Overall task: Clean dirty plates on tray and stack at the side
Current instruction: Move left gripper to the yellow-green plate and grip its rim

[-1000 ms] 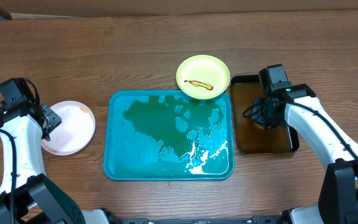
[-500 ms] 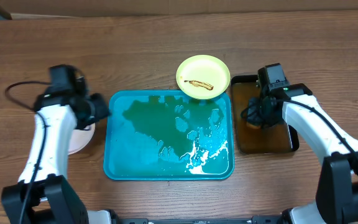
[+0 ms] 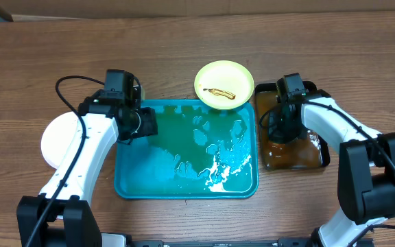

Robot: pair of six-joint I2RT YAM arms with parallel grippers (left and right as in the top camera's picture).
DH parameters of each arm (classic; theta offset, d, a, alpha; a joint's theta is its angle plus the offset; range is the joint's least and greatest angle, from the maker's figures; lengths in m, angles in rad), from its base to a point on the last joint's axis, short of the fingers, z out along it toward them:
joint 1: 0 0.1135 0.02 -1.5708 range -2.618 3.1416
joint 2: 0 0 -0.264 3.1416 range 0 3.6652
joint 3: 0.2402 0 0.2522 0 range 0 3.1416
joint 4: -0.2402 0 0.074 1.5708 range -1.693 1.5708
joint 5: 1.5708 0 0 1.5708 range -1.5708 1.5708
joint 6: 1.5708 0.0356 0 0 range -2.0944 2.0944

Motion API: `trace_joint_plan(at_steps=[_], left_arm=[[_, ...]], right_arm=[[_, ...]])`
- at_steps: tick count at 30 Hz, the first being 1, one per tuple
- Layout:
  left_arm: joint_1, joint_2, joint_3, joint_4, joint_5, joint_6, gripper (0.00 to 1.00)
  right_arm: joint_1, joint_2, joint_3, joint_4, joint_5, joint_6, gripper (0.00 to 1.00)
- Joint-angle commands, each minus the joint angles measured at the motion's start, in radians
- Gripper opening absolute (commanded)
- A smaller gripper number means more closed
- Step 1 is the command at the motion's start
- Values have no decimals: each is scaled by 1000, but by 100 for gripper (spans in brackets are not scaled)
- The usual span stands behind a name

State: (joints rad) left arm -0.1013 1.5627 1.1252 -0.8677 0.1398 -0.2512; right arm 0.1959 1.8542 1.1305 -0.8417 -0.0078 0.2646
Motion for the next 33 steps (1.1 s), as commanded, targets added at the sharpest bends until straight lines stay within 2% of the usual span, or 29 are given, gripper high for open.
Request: trace_joint_plan(at_steps=[1, 6, 9, 11, 14, 17, 20, 23, 25, 33], left_arm=[[-14, -1, 16, 6, 10, 27, 58], [-17, -1, 16, 5, 11, 27, 57], [-18, -1, 16, 19, 35, 54, 59], [-18, -1, 16, 48, 80, 95, 60], [-19, -1, 17, 105, 144, 122, 69], [-19, 2, 38, 131, 200, 133, 70], [-26, 5, 87, 128, 198, 141, 70], [-46, 5, 153, 129, 182, 164, 76], [-59, 6, 198, 134, 143, 171, 81], [-69, 13, 233, 244, 140, 184, 87]], right_arm=[[-2, 8, 69, -64, 11, 0, 4], [-2, -39, 174, -139, 16, 1, 4], [-2, -48, 179, -146, 16, 1, 4], [-2, -45, 166, -148, 17, 1, 4], [-2, -45, 114, -122, 17, 1, 4], [-2, -45, 43, -61, 16, 1, 8], [-2, -45, -31, 17, 13, 1, 9], [-2, -45, -74, 73, 13, 1, 9], [-2, -45, -74, 82, 13, 0, 4], [-2, -113, 66, -49, 13, 3, 4]])
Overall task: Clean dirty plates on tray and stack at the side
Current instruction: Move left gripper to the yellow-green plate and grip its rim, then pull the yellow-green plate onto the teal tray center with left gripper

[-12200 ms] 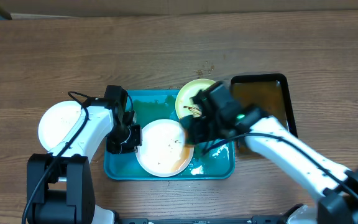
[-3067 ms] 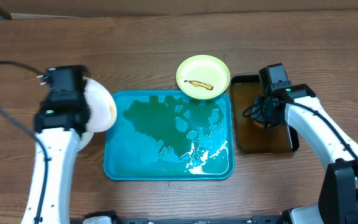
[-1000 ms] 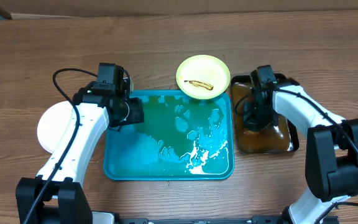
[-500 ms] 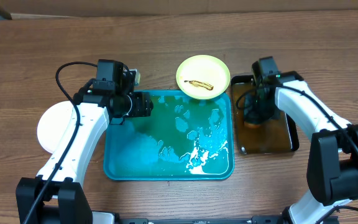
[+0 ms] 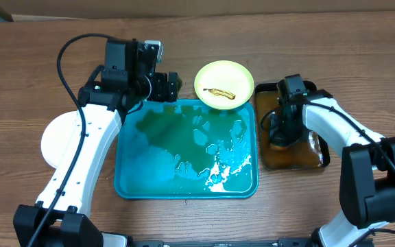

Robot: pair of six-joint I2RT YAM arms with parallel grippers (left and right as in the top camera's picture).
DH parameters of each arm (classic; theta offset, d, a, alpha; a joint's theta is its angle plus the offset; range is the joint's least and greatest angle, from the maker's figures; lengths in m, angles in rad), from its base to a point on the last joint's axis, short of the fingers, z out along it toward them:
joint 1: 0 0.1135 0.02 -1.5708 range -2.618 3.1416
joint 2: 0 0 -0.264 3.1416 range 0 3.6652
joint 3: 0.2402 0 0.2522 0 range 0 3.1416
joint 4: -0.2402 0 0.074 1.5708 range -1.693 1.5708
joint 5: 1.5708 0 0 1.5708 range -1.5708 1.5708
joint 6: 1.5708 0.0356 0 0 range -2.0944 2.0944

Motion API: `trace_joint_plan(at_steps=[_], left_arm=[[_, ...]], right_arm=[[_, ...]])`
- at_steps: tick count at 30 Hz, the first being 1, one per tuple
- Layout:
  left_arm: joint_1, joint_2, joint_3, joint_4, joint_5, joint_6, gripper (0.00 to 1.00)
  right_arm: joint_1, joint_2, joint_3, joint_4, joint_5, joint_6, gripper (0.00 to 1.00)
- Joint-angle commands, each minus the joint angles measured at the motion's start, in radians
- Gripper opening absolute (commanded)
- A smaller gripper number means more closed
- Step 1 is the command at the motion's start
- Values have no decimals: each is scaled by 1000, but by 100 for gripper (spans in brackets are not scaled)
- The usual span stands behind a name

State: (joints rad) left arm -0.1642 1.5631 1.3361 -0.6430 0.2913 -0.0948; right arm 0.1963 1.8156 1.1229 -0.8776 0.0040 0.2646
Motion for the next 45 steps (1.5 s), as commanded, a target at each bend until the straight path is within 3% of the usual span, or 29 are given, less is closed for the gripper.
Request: trace_joint_plan(at_steps=[1, 14, 28, 33, 36, 41, 45], left_arm=[[-6, 17, 27, 19, -10, 27, 88], [-60, 343, 381, -49, -10, 74, 91], [-115, 666, 400, 95, -2, 64, 78], [-119, 716, 400, 98, -2, 42, 58], [-119, 717, 400, 73, -2, 42, 35], [-117, 717, 400, 13, -2, 42, 6], [-111, 714, 401, -53, -3, 42, 4]], right_arm=[[-2, -95, 92, -24, 2, 12, 4], [-2, -369, 130, -200, 2, 27, 4], [-2, -375, 129, -282, 2, 27, 4], [-2, -375, 129, -282, 2, 27, 4], [-2, -375, 129, -281, 2, 27, 4], [-2, -375, 129, -280, 2, 27, 4], [-2, -375, 129, -280, 2, 27, 4]])
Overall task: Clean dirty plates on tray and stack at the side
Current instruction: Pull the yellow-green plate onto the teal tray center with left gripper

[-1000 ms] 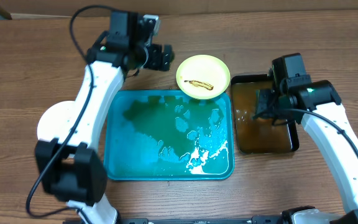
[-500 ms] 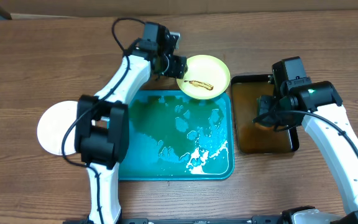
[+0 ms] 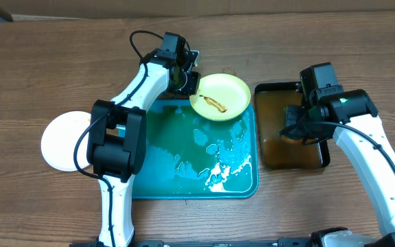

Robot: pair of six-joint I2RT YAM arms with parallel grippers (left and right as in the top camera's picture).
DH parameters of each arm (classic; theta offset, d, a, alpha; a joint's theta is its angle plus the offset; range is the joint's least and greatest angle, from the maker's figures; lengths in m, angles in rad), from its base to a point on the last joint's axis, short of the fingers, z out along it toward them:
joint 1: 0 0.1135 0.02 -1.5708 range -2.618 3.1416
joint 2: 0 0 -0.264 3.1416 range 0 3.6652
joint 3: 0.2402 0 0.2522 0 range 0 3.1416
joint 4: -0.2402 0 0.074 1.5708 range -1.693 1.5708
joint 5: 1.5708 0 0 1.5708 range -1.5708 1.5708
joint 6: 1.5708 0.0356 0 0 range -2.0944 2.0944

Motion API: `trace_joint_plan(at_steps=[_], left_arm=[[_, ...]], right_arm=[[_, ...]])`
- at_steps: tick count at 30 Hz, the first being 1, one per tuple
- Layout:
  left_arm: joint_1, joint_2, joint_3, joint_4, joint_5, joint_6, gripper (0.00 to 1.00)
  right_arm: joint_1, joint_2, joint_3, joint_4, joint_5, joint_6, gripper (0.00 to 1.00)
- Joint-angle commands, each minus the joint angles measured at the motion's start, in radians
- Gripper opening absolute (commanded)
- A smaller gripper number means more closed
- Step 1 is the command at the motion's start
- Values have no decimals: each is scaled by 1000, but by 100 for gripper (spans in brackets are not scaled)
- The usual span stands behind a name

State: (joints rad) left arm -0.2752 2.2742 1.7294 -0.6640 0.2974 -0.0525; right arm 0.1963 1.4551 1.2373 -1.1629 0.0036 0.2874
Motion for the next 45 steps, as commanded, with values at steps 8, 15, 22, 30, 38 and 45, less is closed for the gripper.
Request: trace_joint_plan(at_steps=[8, 15, 22, 30, 38, 45], left_arm=[[35, -78, 7, -131, -9, 1, 4], [39, -204, 7, -321, -13, 4, 4], [11, -212, -4, -542, -25, 4, 4], [-48, -212, -105, -524, -71, -7, 4], [-72, -212, -222, -404, -69, -68, 4], [-73, -212, -242, -400, -69, -68, 4]], right_arm=[[-2, -14, 15, 10, 2, 3, 4], [-2, -12, 15, 30, -2, 3, 4], [0, -3, 14, 61, -196, -38, 4], [100, 49, 13, 116, -321, -30, 4], [285, 157, 13, 216, -320, 132, 4], [383, 256, 13, 362, -320, 312, 4]])
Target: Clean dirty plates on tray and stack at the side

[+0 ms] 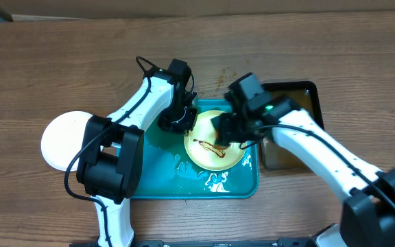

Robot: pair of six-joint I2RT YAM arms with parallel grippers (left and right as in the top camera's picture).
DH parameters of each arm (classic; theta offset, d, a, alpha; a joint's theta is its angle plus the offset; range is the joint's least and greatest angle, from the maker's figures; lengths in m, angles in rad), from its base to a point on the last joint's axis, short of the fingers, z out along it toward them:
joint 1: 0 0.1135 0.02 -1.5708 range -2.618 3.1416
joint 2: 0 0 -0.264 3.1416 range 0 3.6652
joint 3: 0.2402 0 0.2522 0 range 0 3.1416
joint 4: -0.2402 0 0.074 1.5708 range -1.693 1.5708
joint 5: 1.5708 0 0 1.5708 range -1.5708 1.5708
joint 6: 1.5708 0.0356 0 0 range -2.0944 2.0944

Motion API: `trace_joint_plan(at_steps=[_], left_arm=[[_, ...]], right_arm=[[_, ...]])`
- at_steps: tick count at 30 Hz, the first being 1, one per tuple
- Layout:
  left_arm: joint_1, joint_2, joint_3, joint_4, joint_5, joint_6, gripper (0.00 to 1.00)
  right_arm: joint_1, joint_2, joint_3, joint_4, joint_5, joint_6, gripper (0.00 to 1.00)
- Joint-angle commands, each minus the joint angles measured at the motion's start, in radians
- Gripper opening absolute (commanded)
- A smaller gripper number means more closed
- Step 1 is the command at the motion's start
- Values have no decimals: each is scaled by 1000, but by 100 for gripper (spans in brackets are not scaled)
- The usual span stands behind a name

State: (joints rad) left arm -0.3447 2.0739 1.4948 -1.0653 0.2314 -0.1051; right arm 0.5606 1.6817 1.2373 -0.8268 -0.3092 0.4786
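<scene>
A yellow plate (219, 154) with a brown smear (208, 145) lies tilted over the right half of the teal tray (149, 180). My left gripper (182, 123) is at the plate's left rim, shut on it. My right gripper (223, 132) reaches in from the right, low over the plate's upper part, shut on a dark sponge (219, 127). A clean white plate (60, 140) lies on the table to the left of the tray.
A dark tray of brown liquid (297, 103) sits right of the teal tray, partly under my right arm. White foam (214, 180) and water patches lie on the teal tray's floor. A cardboard edge runs along the back.
The yellow plate has come from the tray's back edge down into its right half, my left gripper still on its rim. My right gripper has left the brown-liquid tray and is over the plate.
My left gripper stood at the teal tray's left edge, then at its back left corner, then at the yellow plate's left rim behind the tray. My right gripper stayed in the brown-liquid tray. Now the plate is over the tray with both grippers at it.
</scene>
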Motion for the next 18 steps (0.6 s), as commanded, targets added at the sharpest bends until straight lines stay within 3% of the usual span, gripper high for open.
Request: trace_joint_plan(at_steps=[1, 9, 18], left_arm=[[-3, -11, -8, 1, -3, -15, 4], [-4, -11, -8, 0, -2, -15, 4], [-4, -11, -8, 0, -2, -15, 4]], right_arm=[[24, 44, 12, 39, -8, 159, 4], [55, 143, 12, 190, -142, 279, 4], [68, 192, -8, 266, -129, 387, 4]])
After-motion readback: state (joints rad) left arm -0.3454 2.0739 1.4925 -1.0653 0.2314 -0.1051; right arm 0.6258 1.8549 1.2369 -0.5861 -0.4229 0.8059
